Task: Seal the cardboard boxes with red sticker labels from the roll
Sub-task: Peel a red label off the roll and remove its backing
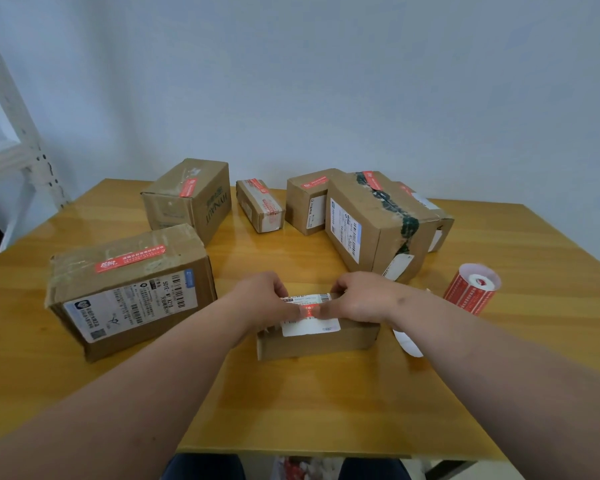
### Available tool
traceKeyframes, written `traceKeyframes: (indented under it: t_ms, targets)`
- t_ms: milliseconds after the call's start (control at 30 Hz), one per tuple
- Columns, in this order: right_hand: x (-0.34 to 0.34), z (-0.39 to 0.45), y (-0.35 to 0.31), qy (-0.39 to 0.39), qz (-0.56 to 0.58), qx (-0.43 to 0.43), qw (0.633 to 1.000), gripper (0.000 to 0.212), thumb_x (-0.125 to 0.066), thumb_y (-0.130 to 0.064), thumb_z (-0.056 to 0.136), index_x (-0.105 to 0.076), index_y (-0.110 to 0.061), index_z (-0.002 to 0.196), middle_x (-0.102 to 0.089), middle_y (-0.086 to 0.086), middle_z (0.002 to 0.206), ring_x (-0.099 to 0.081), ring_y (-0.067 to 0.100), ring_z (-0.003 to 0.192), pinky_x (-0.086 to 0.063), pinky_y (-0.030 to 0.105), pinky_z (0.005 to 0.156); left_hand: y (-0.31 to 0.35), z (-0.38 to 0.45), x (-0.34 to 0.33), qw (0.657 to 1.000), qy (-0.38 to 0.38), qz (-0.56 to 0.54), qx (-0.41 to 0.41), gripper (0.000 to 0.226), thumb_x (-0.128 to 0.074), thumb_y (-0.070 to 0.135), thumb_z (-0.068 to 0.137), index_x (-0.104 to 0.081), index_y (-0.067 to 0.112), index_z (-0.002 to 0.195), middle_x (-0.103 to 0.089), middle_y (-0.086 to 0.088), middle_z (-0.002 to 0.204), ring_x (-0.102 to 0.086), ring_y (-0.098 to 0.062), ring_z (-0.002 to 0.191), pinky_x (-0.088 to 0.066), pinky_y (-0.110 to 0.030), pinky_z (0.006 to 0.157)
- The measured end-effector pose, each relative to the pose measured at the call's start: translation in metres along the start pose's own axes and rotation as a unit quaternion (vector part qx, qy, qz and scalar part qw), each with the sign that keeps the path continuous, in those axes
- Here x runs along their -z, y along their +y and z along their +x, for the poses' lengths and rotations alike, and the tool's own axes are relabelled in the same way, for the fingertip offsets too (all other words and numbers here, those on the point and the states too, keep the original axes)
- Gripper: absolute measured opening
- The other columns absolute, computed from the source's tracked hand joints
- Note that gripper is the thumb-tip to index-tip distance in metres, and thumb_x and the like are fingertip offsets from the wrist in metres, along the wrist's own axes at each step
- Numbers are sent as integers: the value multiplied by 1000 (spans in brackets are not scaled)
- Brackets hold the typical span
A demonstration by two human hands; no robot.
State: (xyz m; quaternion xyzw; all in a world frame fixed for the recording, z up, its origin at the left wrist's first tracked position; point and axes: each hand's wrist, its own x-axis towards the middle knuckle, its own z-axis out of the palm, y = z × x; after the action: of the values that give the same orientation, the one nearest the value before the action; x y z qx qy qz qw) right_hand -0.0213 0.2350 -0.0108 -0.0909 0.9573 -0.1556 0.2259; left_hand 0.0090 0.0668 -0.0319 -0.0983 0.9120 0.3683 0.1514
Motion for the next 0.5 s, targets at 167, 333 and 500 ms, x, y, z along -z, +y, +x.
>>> traceKeyframes:
  t_ms: [167,333,500]
  targets:
    - [7,-3,5,-16,27,3,999,50,-67,-37,89,-54,-18,134,-56,3,128,-53,20,115,-47,31,96,-2,-2,6,999,-25,-26,-5,33,-76,29,83,-57,22,109,-61,1,102,-58,-12,87,-49,-21,64]
    - [10,-3,13,-32,89,-16,995,46,-60,-16,91,-54,-25,135,-53,3,136,-48,22,122,-43,27,94,-5,-3,12,994,-57,-92,17,29,-71,12,86,-61,21,113,-65,0,105,-60,-14,94,-52,-21,71]
    - [1,-2,8,14,141,-34,989,37,-62,-39,91,-65,-13,117,-62,5,113,-57,22,106,-47,36,98,-4,-3,7,993,-34,-112,19,17,-68,22,90,-61,21,106,-65,-2,103,-57,-13,85,-44,-20,59]
